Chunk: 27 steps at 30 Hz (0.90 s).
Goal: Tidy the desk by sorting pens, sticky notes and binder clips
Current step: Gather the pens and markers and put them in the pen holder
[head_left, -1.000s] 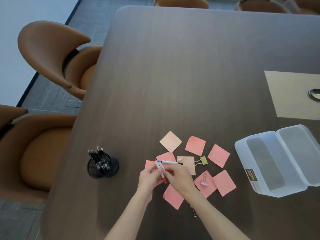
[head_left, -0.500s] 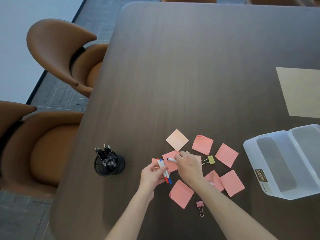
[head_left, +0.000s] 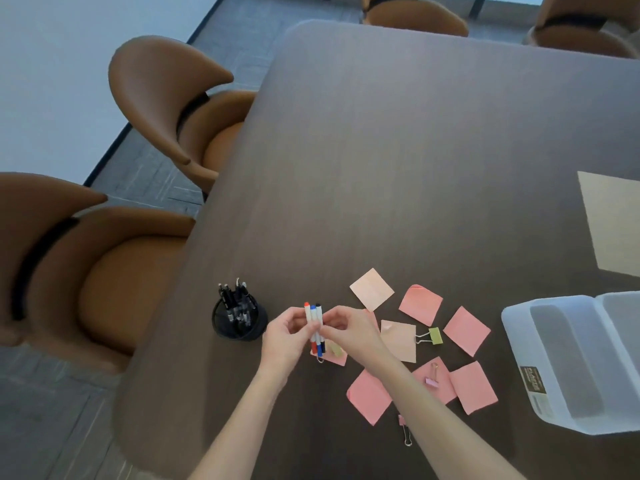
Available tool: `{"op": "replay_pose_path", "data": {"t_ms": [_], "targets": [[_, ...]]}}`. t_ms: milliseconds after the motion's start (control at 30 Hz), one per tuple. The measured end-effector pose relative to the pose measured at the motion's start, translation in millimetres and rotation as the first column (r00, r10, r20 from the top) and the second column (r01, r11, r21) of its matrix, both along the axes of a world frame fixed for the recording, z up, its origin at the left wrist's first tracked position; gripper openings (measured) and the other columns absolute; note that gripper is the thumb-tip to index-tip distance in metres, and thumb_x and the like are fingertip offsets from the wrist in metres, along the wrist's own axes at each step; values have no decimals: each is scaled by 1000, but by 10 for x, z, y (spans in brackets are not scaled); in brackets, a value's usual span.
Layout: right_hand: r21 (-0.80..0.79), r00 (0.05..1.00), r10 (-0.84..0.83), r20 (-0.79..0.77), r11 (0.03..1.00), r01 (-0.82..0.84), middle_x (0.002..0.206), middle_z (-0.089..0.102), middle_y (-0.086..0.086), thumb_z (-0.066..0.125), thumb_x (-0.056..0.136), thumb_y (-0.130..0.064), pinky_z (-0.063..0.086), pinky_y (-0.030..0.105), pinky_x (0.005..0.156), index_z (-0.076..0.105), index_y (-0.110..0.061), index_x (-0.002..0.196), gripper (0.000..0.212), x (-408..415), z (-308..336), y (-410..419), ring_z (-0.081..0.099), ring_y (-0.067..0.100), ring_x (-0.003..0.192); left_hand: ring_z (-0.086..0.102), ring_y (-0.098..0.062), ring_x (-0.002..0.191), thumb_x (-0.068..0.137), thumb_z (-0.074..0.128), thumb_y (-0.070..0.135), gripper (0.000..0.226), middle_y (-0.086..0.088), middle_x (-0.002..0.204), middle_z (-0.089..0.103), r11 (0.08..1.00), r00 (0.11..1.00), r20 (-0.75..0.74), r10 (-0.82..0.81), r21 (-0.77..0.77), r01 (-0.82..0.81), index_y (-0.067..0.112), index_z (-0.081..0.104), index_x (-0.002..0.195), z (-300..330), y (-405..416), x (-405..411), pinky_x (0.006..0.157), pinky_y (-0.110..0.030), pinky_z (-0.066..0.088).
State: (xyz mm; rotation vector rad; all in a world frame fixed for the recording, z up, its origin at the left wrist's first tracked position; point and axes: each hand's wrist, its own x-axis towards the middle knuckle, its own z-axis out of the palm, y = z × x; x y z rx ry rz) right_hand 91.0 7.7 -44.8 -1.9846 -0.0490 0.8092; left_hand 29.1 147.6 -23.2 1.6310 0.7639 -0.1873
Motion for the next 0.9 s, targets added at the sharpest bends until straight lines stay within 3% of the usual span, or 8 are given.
{"op": "replay_pose_path", "data": {"t_ms": [233, 367, 533, 667, 900], "targets": [[-4, 967, 174, 186, 984, -176, 84, 75, -11, 75, 83, -26, 48, 12, 69, 73, -26, 88, 5, -31, 310, 860, 67, 0, 75, 68, 2, 77, 87, 75, 16, 12, 15, 79, 75, 937, 989, 140, 48, 337, -93, 27, 74, 91, 278, 650, -243, 66, -9, 48], [45, 957, 171, 236, 981, -186, 83, 76, -6, 74, 82, -17, 54, 21, 75, 72, -22, 85, 7, -65, 409, 1332, 69, 7, 78, 67, -4, 77, 87, 74, 12, 12, 7, 81, 75, 879, 978, 155, 138, 437, -193, 23, 75, 90, 353, 976, -299, 66, -3, 42], [-60, 939, 214, 271, 977, -205, 80, 73, -10, 67, 85, -19, 57, 35, 73, 59, -31, 84, 14, -93, 274, 1565, 67, 12, 76, 61, 0, 75, 88, 69, 8, 18, 4, 82, 72, 870, 984, 85, 154, 460, -176, 25, 72, 89, 309, 1106, -249, 63, 0, 38], [-185, 910, 286, 300, 953, -239, 79, 73, -7, 61, 88, -25, 56, 36, 69, 61, -26, 86, 2, -84, 159, 1526, 65, 19, 75, 59, 1, 69, 90, 66, 8, 12, 11, 73, 68, 894, 994, 18, 107, 436, -104, 18, 71, 87, 216, 1117, -214, 58, -2, 39], [-329, 857, 391, 335, 901, -283, 78, 72, 0, 56, 88, -26, 53, 36, 66, 64, -22, 89, 10, -81, 106, 1532, 64, 28, 79, 59, 5, 70, 91, 65, 9, 12, 13, 74, 67, 903, 997, -13, 73, 426, -61, 19, 70, 91, 100, 1132, -215, 58, -2, 41]]}}
